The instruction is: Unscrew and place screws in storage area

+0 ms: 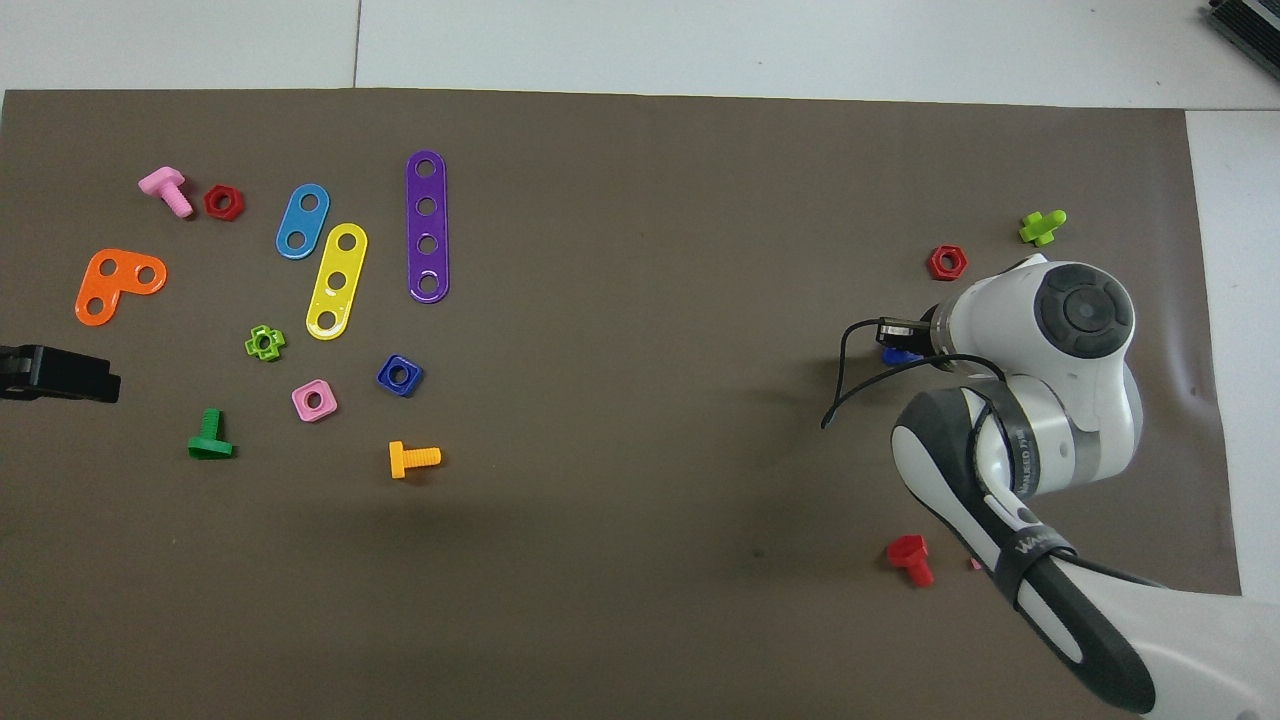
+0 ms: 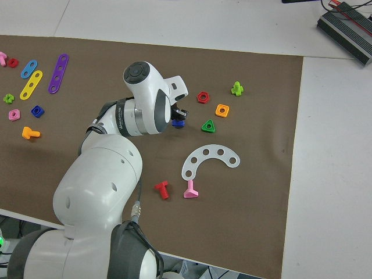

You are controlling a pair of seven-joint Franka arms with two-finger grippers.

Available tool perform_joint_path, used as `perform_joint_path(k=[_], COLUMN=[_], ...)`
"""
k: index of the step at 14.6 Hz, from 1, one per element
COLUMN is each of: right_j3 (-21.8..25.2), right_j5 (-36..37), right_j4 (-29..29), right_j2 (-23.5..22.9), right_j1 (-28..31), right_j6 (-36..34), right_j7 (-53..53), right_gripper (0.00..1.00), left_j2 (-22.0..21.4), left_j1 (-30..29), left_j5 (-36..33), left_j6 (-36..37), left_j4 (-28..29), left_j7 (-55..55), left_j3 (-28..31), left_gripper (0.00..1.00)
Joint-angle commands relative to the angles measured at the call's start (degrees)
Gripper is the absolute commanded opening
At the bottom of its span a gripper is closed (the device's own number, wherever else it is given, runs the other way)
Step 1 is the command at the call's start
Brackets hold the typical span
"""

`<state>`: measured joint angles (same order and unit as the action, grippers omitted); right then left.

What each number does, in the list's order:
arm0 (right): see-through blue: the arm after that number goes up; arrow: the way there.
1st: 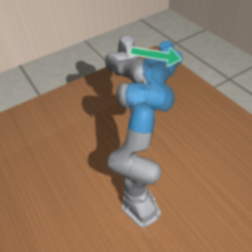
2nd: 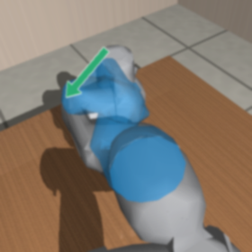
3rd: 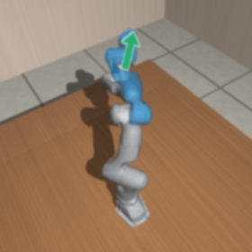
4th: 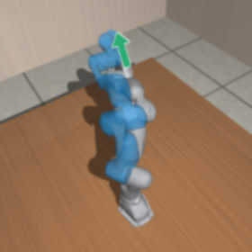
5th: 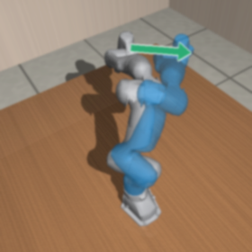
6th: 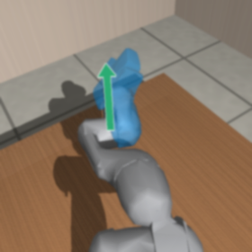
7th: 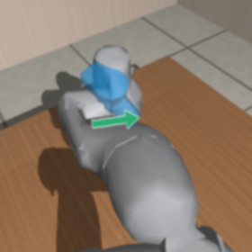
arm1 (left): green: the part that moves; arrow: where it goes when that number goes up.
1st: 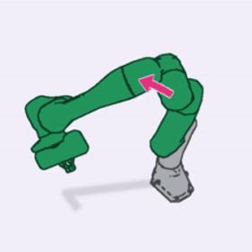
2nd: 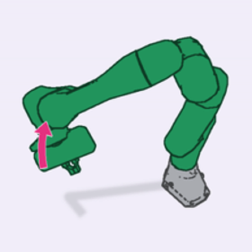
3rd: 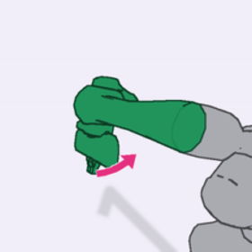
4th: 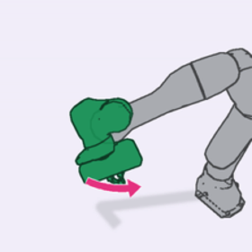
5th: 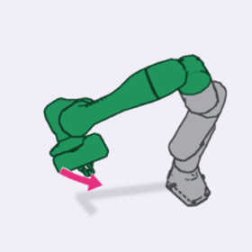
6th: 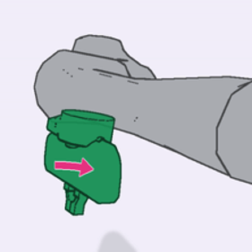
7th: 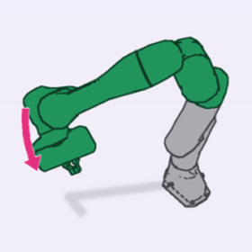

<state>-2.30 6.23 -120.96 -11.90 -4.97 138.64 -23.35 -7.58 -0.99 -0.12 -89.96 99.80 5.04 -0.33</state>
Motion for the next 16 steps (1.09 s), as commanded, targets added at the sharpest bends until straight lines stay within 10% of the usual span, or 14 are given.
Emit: perform_joint_path(k=[1, 16], right_j3=[-0.69, 0.28], right_j5=[0.01, -4.56], right_j4=[-0.68, 22.4], right_j2=[-0.14, 10.93], right_j1=[1.19, 2.59], right_j6=[1.73, -31.82], right_j7=[1.12, 8.06], right_gripper=[0.9, 1.0], left_j2=[4.59, 3.19], left_j1=[0.99, 1.52], left_j5=[-1.38, -1.47], left_j6=[4.09, 2.51], left_j4=[-6.72, -3.83], left_j7=[-0.65, -0.56], left_j3=[0.24, 0.24], left_gripper=[1.0, 1.0])
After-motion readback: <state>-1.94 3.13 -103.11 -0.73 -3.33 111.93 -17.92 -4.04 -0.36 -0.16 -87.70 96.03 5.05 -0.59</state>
